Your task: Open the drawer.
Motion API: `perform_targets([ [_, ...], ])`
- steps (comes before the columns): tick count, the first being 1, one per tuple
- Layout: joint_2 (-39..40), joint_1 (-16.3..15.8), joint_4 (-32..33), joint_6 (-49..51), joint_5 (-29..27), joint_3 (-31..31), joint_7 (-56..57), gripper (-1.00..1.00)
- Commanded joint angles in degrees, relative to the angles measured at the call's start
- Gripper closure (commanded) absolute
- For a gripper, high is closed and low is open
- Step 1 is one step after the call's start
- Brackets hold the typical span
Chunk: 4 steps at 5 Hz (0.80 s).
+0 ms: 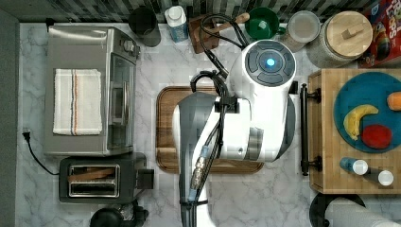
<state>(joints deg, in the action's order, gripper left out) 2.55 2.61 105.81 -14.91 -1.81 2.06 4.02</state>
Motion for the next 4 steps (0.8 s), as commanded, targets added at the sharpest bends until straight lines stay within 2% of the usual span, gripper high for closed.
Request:
perform_targets([
  [1, 0.0, 0.2, 0.0, 0.0, 0.0, 0.0, 0.1, -1.0],
  [2, 0.0, 0.5, 0.0, 0.0, 0.0, -0.4, 0.1, -1.0],
  [3, -1.5, 1.4, 3.9, -3.5, -0.6, 0.6, 8.5, -1.0],
  [4, -1.3, 2.8, 4.7, -5.0, -0.1, 1.6, 22.3, -1.0],
])
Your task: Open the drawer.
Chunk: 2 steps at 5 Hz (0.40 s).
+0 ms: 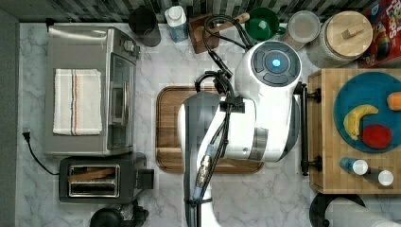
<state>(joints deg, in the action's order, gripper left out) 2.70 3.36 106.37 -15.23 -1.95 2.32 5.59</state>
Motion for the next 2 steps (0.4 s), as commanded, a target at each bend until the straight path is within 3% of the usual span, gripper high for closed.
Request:
perform_targets([
  [1, 0.3, 4.1, 2.7, -3.2, -0.6, 1.9, 33.5, -1.0],
  [2, 0.2, 4.7, 4.6, -6.6, -0.1, 3.4, 41.5, -1.0],
])
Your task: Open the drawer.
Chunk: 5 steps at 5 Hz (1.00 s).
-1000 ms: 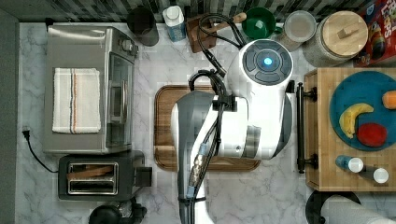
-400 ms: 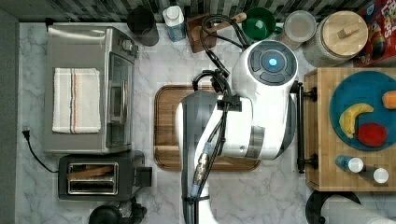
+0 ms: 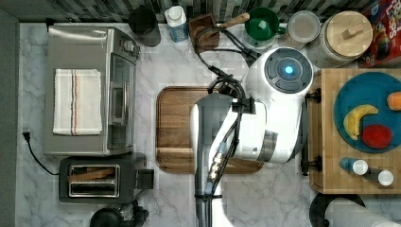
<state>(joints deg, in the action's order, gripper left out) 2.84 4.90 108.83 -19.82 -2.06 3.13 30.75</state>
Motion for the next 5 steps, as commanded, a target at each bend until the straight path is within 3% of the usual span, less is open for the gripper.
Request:
perform_targets([
  [1, 1.1, 5.2, 2.1, -2.3, -0.8, 2.9, 22.9, -1.0],
  [3, 2.8, 6.8, 3.7, -7.8, -0.6, 6.4, 34.6, -1.0],
  [4, 4.3, 4.0, 3.6, -9.4, -1.6, 11.7, 38.6, -1.0],
  [5, 4.2, 6.8, 6.1, -12.9, -0.7, 10.5, 40.5, -1.0],
])
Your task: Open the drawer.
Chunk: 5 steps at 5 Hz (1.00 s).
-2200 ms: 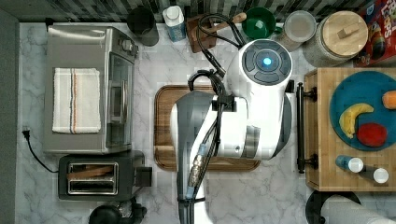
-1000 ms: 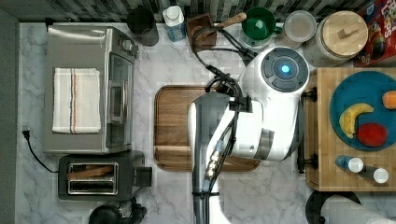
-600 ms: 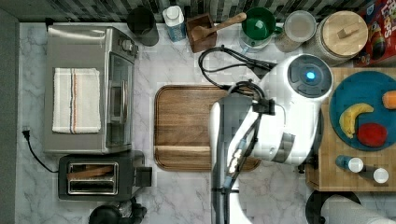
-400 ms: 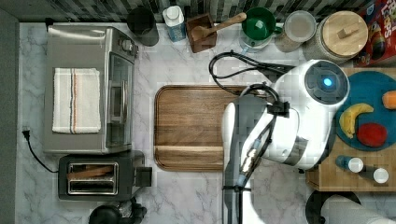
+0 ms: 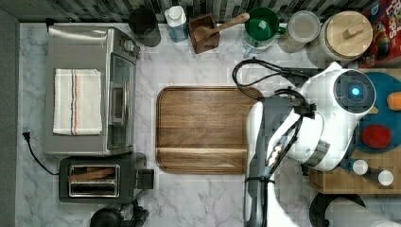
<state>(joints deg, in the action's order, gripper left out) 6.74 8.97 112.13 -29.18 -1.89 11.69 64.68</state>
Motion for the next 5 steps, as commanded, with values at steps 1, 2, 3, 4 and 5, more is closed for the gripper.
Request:
perform_targets([
  [1, 0.9, 3.7, 4.4, -6.3, -1.4, 2.9, 8.8, -1.0],
  [2, 1.2, 5.4, 6.6, -10.3, -1.9, 2.2, 9.8, -1.0],
  [3, 1.9, 5.1, 8.5, -13.8, -2.5, 2.9, 9.9, -1.0],
  [4, 2.7, 5.8, 10.8, -17.2, -5.4, 2.4, 11.0, -1.0],
  [5, 4.0, 6.4, 12.1, -19.9, -7.0, 2.3, 10.9, -1.0],
])
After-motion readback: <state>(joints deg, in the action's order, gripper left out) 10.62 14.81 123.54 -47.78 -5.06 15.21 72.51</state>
